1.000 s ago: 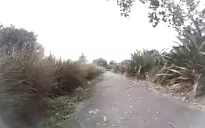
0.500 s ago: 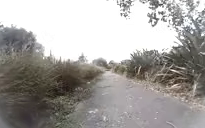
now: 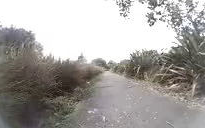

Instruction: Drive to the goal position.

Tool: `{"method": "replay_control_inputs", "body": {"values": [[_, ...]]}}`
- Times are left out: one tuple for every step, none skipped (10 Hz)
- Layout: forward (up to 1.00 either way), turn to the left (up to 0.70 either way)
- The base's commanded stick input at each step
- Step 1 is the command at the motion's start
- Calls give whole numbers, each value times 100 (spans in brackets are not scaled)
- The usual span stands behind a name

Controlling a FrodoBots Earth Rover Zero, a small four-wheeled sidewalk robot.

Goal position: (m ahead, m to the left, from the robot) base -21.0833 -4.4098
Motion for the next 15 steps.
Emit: {"method": "replay_control_inputs", "body": {"values": [[0, -100], [0, -100], [0, -100], [0, -100], [0, -100], [0, -100], [0, -100], [0, -100], [0, -100], [0, -100], [0, -100], [0, -100], [0, -100], [0, -100], [0, -100]]}}
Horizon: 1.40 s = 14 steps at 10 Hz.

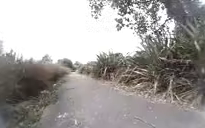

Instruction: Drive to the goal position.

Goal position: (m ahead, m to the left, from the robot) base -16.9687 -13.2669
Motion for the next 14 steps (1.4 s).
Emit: {"method": "replay_control_inputs", "body": {"values": [[0, -100], [0, -100], [0, -100], [0, -100], [0, -100], [0, -100], [0, -100], [0, -100], [0, -100], [0, -100], [0, -100], [0, -100], [0, -100], [0, -100]]}}
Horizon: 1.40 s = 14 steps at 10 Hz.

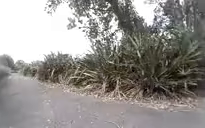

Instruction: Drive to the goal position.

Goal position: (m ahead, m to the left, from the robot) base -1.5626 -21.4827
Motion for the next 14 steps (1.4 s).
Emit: {"method": "replay_control_inputs", "body": {"values": [[0, -100], [0, -100], [0, -100], [0, -100], [0, -100], [0, -100], [0, -100], [0, -100], [0, -100], [0, -100], [0, -100], [0, -100], [0, -100], [0, -100]]}}
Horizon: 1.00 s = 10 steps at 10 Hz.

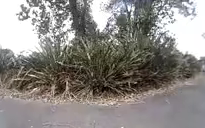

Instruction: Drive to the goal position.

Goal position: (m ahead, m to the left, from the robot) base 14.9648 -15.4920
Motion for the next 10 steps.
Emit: {"method": "replay_control_inputs", "body": {"values": [[0, -100], [0, -100], [0, -100], [0, -100], [0, -100], [0, -100], [0, -100], [0, -100], [0, -100], [0, -100]]}}
